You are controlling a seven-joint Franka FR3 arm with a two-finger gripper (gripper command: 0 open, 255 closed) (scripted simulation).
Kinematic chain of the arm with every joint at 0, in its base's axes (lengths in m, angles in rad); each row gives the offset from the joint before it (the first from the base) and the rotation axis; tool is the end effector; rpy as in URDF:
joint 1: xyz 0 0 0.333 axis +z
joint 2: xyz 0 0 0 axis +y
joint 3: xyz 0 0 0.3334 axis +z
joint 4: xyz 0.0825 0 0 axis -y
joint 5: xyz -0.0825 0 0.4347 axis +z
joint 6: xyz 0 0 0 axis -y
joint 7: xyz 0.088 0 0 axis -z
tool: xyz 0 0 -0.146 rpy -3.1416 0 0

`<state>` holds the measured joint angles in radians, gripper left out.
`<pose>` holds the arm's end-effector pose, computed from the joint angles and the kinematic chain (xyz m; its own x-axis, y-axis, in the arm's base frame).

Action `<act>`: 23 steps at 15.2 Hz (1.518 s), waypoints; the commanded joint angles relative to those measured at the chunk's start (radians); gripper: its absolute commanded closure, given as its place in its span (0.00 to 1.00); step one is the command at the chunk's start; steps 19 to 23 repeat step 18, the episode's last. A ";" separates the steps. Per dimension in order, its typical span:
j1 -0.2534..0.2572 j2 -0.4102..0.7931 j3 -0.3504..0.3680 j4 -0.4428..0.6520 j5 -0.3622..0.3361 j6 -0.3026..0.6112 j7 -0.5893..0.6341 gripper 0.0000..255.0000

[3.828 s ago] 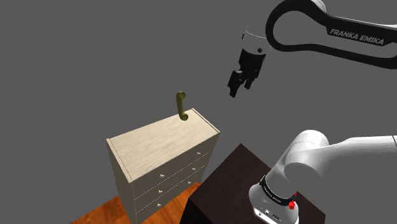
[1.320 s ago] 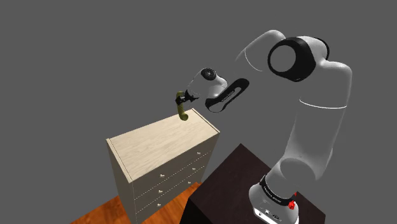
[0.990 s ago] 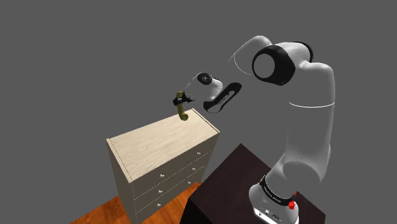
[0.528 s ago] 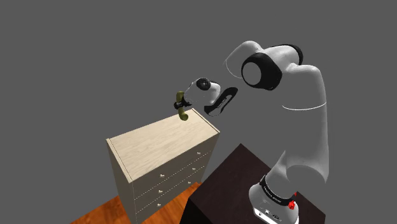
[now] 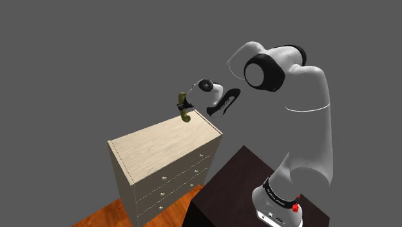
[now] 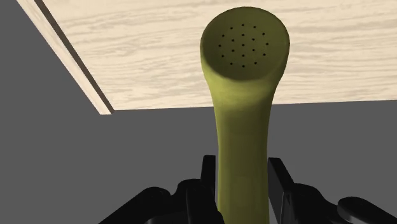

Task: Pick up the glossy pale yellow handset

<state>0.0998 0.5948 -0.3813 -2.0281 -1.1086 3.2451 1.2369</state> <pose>0.6516 -0.0927 0.1378 0.8029 -0.1927 0.5641 -0.2727 -0.9602 0.0601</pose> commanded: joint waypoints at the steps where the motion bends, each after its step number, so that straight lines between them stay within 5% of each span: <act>1: -0.006 -0.001 0.005 0.000 0.001 -0.002 -0.004 1.00; 16: -0.272 -0.216 0.328 -0.087 0.203 -0.186 -0.310 1.00; 23: -0.273 -0.218 0.331 -0.088 0.206 -0.187 -0.313 1.00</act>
